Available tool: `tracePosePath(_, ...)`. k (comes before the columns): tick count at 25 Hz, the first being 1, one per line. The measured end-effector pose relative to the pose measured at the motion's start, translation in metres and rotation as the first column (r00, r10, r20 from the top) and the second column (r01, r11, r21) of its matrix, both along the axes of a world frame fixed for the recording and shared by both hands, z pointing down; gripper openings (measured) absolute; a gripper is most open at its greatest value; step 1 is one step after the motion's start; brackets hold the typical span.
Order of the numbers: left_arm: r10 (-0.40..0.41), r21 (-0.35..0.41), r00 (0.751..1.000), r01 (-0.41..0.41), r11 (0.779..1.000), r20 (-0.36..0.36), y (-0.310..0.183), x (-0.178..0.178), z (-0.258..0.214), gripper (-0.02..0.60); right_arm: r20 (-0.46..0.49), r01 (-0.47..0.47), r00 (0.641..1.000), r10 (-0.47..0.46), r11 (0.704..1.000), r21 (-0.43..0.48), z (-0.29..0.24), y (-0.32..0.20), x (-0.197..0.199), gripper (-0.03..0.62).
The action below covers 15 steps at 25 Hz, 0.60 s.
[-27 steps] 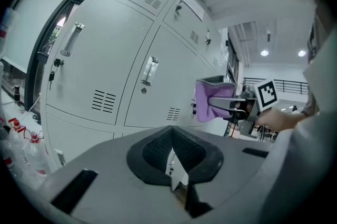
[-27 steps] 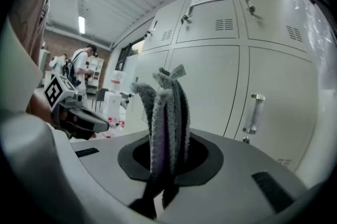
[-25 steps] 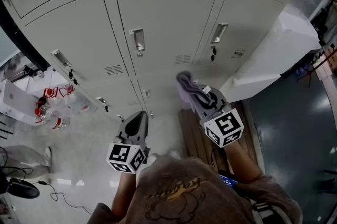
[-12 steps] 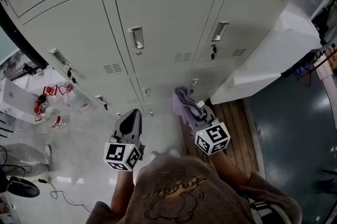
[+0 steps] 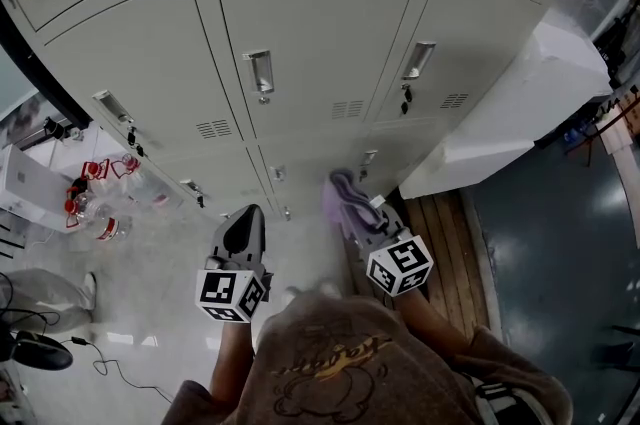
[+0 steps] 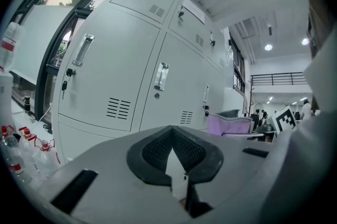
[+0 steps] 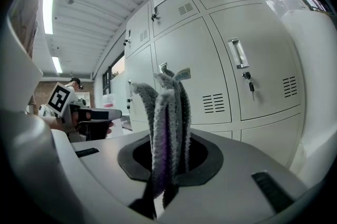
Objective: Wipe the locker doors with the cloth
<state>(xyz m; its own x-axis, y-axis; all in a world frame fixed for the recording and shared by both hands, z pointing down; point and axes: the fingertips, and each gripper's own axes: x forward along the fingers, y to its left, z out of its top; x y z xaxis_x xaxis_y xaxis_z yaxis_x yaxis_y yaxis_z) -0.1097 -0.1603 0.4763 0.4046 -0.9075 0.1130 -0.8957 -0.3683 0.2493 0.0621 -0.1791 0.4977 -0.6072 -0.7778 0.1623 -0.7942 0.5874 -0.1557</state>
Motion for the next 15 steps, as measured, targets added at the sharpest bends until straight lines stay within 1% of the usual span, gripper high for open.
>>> tracePosePath(7,-0.01,-0.01,1.0,0.009,1.0,-0.012,0.0003,-0.0012,0.0002,0.005,-0.016,0.026,1.0,-0.026,1.0,0.004,-0.001,0.0018,-0.0076,0.054)
tracePosePath(15,-0.013,-0.02,1.0,0.013,1.0,-0.012,0.0008,-0.0007,0.0022,0.004,-0.021,0.031,0.999,-0.031,0.999,0.009,-0.0027,-0.0005,-0.0094,0.054)
